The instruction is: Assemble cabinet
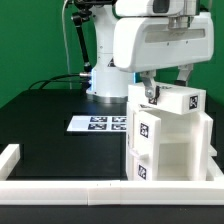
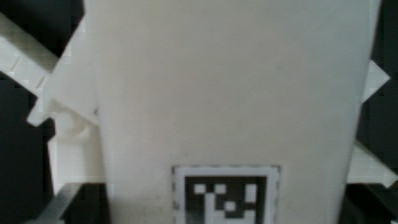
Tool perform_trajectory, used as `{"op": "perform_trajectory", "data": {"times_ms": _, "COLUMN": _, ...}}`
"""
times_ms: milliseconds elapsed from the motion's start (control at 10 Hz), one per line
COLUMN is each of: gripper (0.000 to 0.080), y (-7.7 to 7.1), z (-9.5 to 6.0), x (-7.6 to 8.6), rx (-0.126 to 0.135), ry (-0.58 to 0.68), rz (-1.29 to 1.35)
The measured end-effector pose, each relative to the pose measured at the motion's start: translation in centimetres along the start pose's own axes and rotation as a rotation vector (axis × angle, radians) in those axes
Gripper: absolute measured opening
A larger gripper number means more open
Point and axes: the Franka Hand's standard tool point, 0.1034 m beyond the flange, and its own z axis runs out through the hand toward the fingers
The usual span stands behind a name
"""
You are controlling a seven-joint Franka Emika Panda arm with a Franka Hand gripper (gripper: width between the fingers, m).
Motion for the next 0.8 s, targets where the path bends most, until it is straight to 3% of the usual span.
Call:
{"op": "perform_trajectory", "data": {"times_ms": 400, "gripper": 0.0556, "y": -0.61, "z": -0.02, "x": 0.59, "rx": -0.004, "ry": 0.026, "rz": 0.395}}
{"op": "perform_trajectory", "data": {"times_ms": 800, "gripper": 0.0556, "y": -0.61, "z": -0.02, "x": 0.59, "rx": -0.001, "ry": 0.026, "rz": 0.602}}
